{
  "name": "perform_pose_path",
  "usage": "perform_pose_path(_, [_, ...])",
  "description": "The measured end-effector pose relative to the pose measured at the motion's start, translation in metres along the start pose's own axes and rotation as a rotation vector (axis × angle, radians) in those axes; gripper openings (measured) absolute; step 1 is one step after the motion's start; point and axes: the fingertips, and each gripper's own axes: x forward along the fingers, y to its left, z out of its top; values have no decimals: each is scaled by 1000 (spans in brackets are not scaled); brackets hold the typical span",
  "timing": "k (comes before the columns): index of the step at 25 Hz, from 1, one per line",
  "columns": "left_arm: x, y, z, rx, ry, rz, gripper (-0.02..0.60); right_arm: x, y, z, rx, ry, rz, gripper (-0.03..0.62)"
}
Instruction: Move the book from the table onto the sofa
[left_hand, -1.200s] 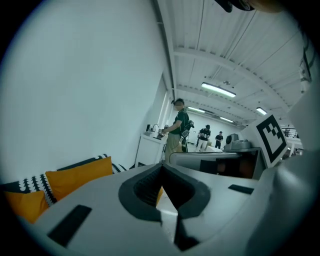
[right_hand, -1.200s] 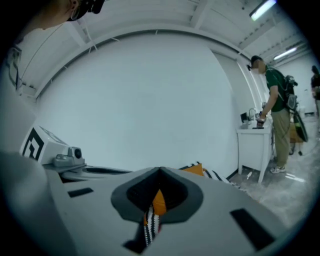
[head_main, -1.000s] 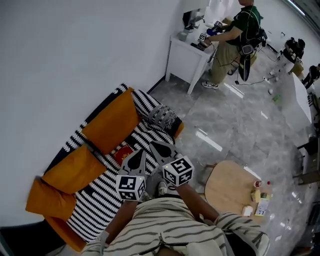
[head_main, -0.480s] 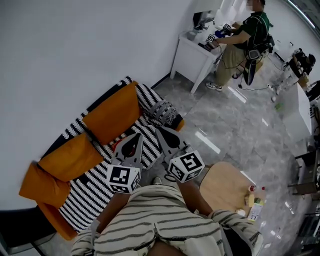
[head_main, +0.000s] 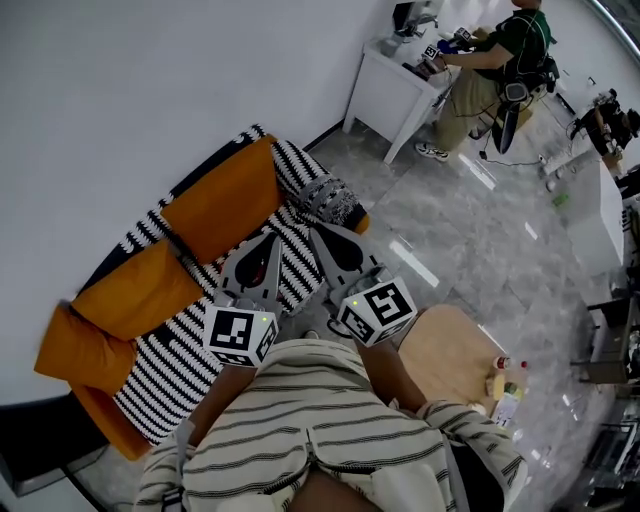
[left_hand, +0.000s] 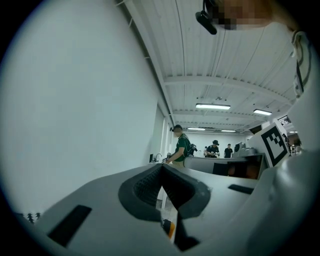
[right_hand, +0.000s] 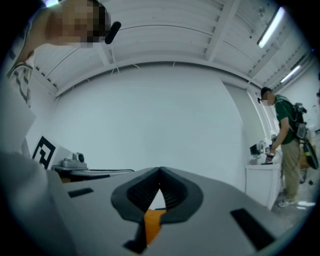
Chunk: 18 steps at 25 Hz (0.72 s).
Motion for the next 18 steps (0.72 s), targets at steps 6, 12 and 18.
perform_pose_path(6, [2,4,-11,-18,4,19,6,-2,-5,-11,6,8,0,14])
perform_pose_path(12, [6,4,-6,-15,-4,21,6,1,-8,-7,2,0,6,14])
perform_pose_path(18, [11,-1,-13,-9,-7,27,6,-3,-13,-14,-1,0,13,14])
